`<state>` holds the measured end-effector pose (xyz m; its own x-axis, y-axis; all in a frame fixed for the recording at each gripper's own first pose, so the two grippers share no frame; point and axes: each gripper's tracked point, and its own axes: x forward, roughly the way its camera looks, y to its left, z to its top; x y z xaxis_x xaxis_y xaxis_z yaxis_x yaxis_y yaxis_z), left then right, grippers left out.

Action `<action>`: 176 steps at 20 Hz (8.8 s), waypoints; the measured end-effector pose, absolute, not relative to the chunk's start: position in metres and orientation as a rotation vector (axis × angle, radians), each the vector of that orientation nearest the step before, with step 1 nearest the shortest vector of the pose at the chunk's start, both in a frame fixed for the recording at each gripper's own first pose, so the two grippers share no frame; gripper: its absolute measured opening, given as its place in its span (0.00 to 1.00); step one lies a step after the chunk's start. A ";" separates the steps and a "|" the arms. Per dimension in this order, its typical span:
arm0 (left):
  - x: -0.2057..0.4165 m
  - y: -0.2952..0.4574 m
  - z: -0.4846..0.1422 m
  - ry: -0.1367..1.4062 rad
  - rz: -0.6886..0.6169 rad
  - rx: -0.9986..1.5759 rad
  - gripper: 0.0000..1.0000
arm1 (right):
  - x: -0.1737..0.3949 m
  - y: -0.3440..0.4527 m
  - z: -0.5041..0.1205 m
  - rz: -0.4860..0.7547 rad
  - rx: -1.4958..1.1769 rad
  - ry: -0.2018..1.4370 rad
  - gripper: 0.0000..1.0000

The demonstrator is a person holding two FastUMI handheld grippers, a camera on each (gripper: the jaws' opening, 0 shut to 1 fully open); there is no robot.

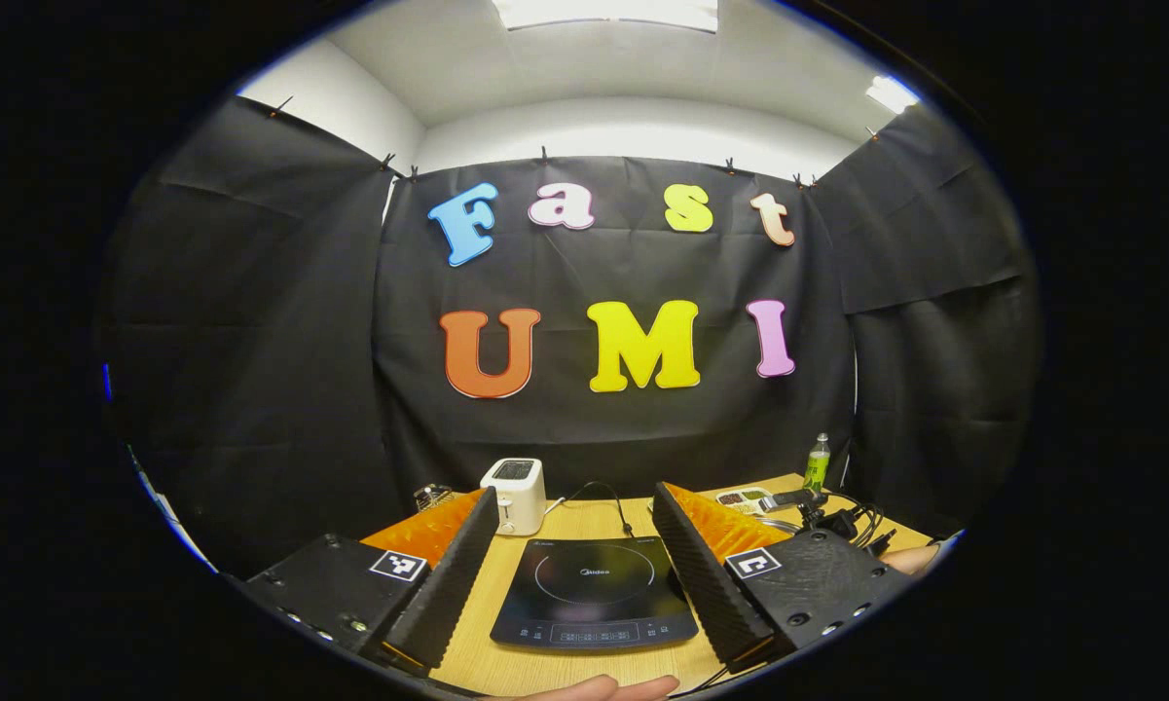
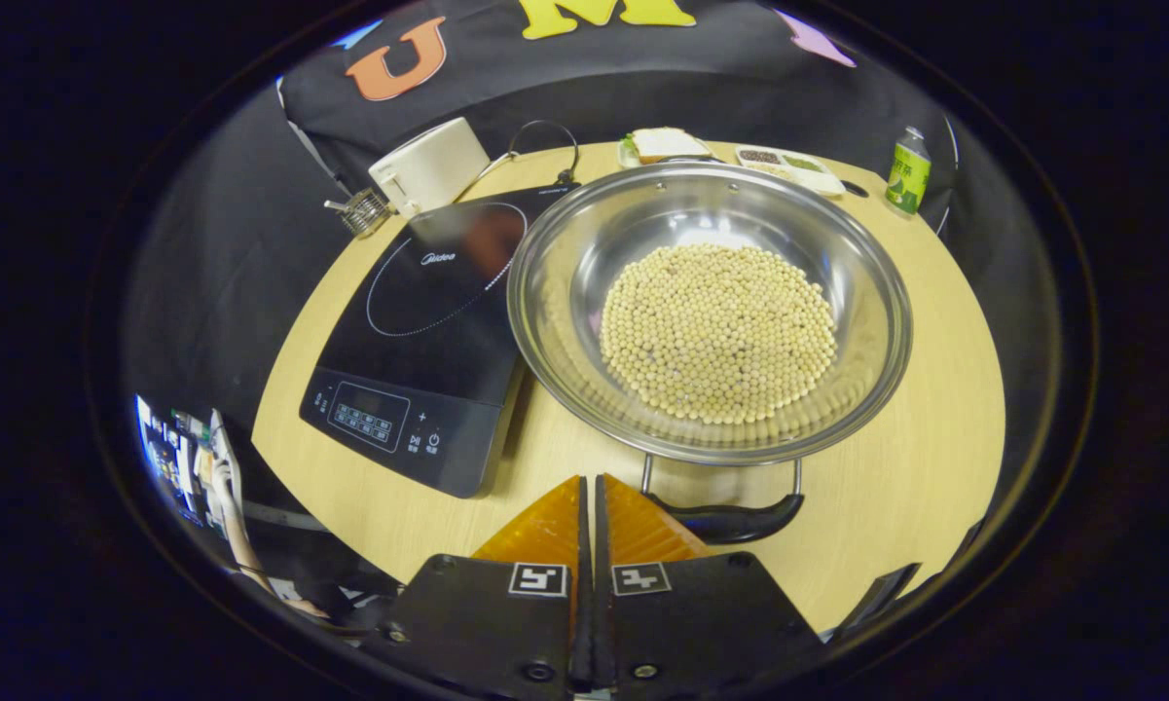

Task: First push the handle of the pot to place it horizontally, then grasp the pot with both hands and set it on the induction cooktop.

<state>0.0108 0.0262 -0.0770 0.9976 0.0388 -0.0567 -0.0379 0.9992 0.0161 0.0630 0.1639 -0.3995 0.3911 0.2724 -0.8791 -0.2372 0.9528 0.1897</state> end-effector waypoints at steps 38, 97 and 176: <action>-0.002 -0.018 -0.070 0.015 -0.011 -0.006 0.95 | 0.127 0.009 -0.405 0.167 0.057 1.021 0.04; 0.238 -0.147 -0.355 0.697 -0.111 -0.088 0.95 | 0.277 -0.107 -0.327 0.126 0.027 0.629 0.86; 0.231 0.155 -0.368 0.784 0.074 -0.188 0.56 | 0.291 0.242 -0.347 0.271 0.081 0.728 0.57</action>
